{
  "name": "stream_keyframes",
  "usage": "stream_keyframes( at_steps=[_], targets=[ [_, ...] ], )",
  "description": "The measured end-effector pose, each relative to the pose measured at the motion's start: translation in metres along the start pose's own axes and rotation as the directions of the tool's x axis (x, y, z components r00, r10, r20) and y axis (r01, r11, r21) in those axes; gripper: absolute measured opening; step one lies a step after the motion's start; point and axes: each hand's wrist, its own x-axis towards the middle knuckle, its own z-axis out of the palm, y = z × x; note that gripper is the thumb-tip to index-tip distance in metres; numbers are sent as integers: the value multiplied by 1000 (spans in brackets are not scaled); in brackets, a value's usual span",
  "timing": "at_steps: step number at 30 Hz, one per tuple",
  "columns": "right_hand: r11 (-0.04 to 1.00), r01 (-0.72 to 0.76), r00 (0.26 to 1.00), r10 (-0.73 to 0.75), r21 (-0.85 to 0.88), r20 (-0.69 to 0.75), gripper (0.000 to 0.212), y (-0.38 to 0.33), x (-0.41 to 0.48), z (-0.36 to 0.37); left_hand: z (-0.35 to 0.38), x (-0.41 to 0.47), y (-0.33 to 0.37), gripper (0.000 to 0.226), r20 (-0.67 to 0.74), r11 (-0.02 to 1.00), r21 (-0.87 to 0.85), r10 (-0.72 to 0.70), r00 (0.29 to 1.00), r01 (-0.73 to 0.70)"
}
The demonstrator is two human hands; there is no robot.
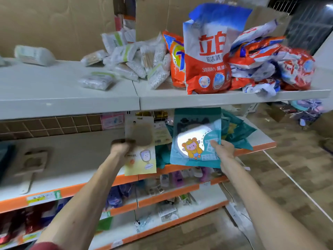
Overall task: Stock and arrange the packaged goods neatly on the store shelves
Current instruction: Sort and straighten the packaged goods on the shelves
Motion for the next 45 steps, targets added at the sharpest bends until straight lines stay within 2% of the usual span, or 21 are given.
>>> stream_keyframes(
  at_steps=[4, 6, 9, 12, 16, 20, 23, 25, 31, 34, 39, 41, 42, 45],
  targets=[
    [999, -4, 999, 2, 40, 44, 14, 5, -42, 18, -53, -32, -4, 20, -59, 998, 11, 58, 997, -57],
    [998, -29, 998, 25, 62, 65, 9, 10, -67, 30, -78, -51, -11, 17, -56, 999, 22, 47, 997, -46],
    [999, -13, 997, 10, 43, 81, 12, 26, -103, 50, -116, -81, -32, 29, -47, 998, 38, 42, 998, -40],
    [999, -10, 992, 6, 32, 125, 13, 43, -142, 69, -157, -107, -53, 19, -69, 998, 57, 29, 997, -25],
    [1000, -11, 979, 10, 4, 203, 12, 61, -186, 87, -204, -127, -67, 20, -87, 998, 59, -21, 996, 27],
    [1000, 7, 972, -2, -20, 237, 10, 53, -207, 102, -238, -137, -63, 18, -147, 999, 32, 4, 989, 1],
    [999, 30, 969, -25, -17, 246, 9, 40, -215, 122, -259, -134, -58, 25, -181, 1000, 3, 10, 984, -10],
    [999, 41, 967, -32, -30, 254, 12, 33, -216, 141, -272, -127, -55, 28, -202, 1000, -2, 8, 979, -8],
    [998, 38, 950, -18, -57, 312, 15, 28, -199, 216, -301, -69, -44, 19, -275, 1000, 25, 3, 961, 4],
    [997, 25, 951, 0, -76, 311, 15, 30, -184, 253, -306, -22, -40, 18, -264, 999, 2, -32, 964, 34],
    [994, 6, 968, 21, -107, 252, 14, 31, -157, 297, -292, 46, -37, 5, -230, 994, 97, -18, 973, 41],
    [994, -5, 972, 30, -106, 232, 26, 32, -150, 307, -283, 65, -38, 28, -199, 989, 145, -5, 980, 34],
    [995, -2, 974, 24, -101, 226, 28, 31, -147, 309, -279, 71, -38, 32, -177, 987, 151, -24, 984, 51],
    [995, -7, 978, 28, -103, 205, 21, 32, -137, 313, -272, 92, -40, 23, -146, 988, 128, -69, 987, 88]
  ],
)
